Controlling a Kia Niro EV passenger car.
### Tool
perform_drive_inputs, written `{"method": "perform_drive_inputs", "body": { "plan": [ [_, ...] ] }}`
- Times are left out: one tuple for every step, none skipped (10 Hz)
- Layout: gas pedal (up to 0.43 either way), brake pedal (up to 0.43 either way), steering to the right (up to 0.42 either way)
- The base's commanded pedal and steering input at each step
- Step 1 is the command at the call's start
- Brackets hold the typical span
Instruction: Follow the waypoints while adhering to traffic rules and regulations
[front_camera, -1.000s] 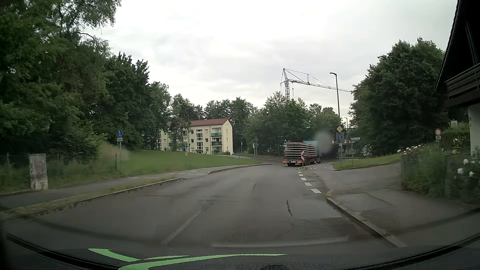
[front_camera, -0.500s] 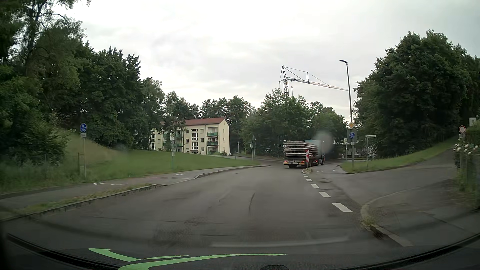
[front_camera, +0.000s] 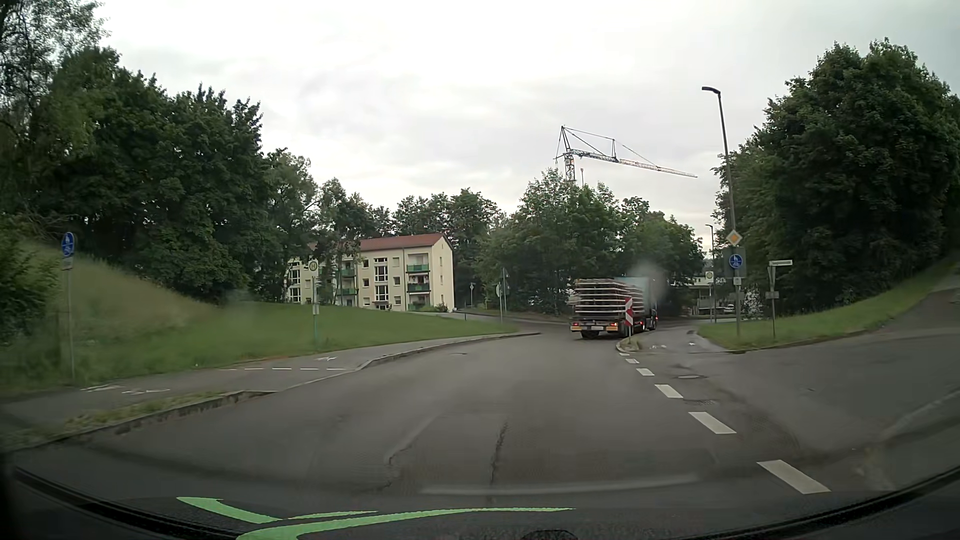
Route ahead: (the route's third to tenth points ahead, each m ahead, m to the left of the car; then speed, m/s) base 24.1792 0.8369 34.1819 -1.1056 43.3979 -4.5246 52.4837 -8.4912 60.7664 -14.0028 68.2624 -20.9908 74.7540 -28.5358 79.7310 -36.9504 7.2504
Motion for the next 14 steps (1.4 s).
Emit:
{"method": "perform_drive_inputs", "body": {
  "plan": [
    [0.000,0.000,-0.007],
    [0.000,0.000,-0.008],
    [0.000,0.000,-0.010],
    [0.020,0.000,-0.014],
    [0.020,0.000,-0.015],
    [0.020,0.000,-0.017],
    [0.028,0.000,-0.019],
    [0.047,0.000,-0.018],
    [0.047,0.000,-0.019],
    [0.047,0.000,-0.019],
    [0.047,0.000,-0.017],
    [0.047,0.000,-0.014],
    [0.047,0.000,-0.011],
    [0.047,0.000,-0.010]
  ]
}}
